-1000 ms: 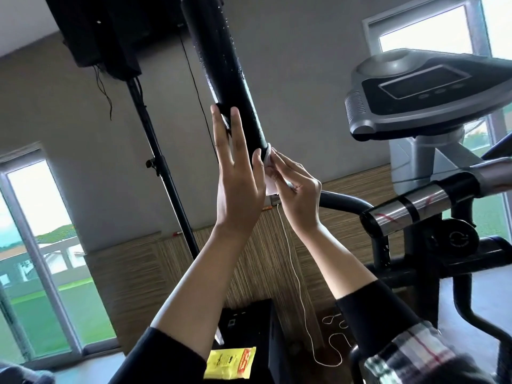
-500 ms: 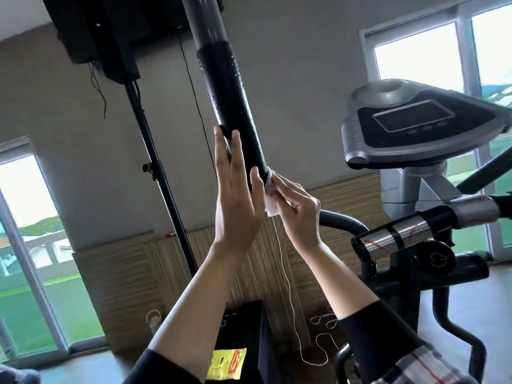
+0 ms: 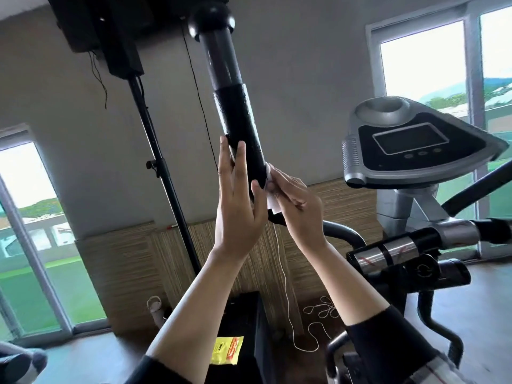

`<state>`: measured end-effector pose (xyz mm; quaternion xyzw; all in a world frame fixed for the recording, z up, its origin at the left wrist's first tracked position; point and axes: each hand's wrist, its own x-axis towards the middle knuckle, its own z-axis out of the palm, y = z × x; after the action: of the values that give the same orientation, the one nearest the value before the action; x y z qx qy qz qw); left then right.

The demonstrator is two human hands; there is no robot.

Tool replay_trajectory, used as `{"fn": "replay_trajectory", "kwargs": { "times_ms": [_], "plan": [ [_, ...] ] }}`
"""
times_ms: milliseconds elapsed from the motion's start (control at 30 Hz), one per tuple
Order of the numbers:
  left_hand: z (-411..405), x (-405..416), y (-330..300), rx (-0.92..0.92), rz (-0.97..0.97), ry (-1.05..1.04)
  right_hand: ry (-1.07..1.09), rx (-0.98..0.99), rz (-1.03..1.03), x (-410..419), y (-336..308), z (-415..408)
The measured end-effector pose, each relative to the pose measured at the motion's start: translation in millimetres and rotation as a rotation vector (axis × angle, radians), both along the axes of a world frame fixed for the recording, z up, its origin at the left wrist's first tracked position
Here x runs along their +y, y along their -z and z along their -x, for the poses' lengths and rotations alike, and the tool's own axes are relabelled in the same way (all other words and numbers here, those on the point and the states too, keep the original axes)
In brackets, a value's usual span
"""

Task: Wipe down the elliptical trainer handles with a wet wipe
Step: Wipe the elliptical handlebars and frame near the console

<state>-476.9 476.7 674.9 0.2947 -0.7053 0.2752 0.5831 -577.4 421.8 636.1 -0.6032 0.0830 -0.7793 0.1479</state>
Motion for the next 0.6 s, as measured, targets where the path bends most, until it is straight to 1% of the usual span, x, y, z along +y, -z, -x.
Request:
{"fn": "replay_trajectory", "kwargs": {
  "times_ms": [133, 267, 433, 600],
  "plan": [
    [-2, 6, -9, -0.010, -0.021, -0.007, -0.068, -0.023, -0.004, 5, -2, -4],
    [-1, 11, -17, -0.011, -0.049, -0.010, -0.048, -0.046, -0.076, 9, 4, -6],
    [-1, 13, -24, -0.004, -0.059, 0.013, -0.091, -0.033, -0.052, 22, -20, -1],
    [-3, 12, -29, -0.012, -0.056, 0.012, -0.048, -0.006, -0.098, 20, -13, -1]
  ]
}}
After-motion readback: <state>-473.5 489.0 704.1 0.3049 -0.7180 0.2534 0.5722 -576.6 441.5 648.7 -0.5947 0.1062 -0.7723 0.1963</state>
